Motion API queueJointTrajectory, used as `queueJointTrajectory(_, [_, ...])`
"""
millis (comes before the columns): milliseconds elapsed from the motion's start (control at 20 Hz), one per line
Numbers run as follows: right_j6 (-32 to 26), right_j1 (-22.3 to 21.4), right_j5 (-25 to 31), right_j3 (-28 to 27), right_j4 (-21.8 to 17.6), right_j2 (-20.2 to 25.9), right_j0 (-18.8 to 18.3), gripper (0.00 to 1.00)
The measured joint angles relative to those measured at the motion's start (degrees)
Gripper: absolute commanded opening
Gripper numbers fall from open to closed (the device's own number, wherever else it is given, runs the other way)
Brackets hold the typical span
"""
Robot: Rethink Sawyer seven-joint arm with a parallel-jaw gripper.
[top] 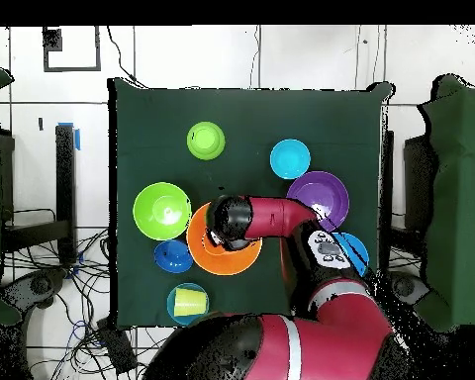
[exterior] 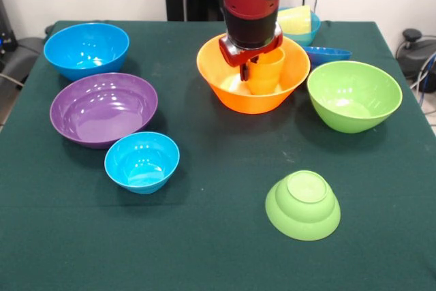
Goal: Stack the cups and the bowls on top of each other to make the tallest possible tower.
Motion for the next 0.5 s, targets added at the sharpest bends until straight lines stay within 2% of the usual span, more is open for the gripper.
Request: queueJointTrajectory(500, [0.00,0.01,-0.01,-2.77,-0.04,0.00,0.35,0.00])
